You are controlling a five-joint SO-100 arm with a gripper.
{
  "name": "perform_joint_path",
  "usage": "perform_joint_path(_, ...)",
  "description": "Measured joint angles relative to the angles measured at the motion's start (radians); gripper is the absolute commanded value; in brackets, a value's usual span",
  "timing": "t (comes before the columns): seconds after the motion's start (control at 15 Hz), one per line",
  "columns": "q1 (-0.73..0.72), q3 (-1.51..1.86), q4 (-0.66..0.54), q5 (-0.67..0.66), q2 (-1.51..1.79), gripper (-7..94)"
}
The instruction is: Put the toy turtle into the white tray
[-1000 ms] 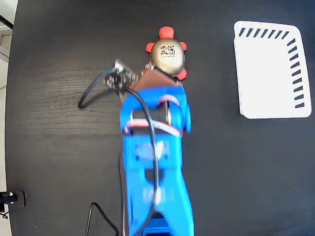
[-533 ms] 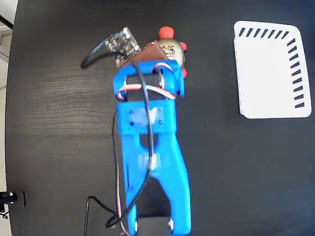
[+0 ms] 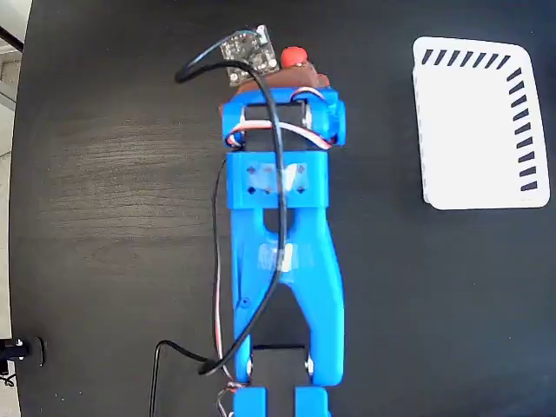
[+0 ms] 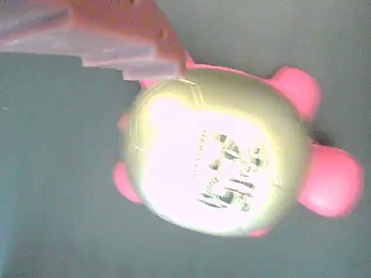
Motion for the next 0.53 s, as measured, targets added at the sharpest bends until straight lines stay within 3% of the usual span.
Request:
perform_joint_path(0.2, -0.005, -0.058, 0.032, 0.071, -0.083, 56)
perform_joint_path(0.53, -0.028, -0.06, 0.028, 0.164, -0.133, 56)
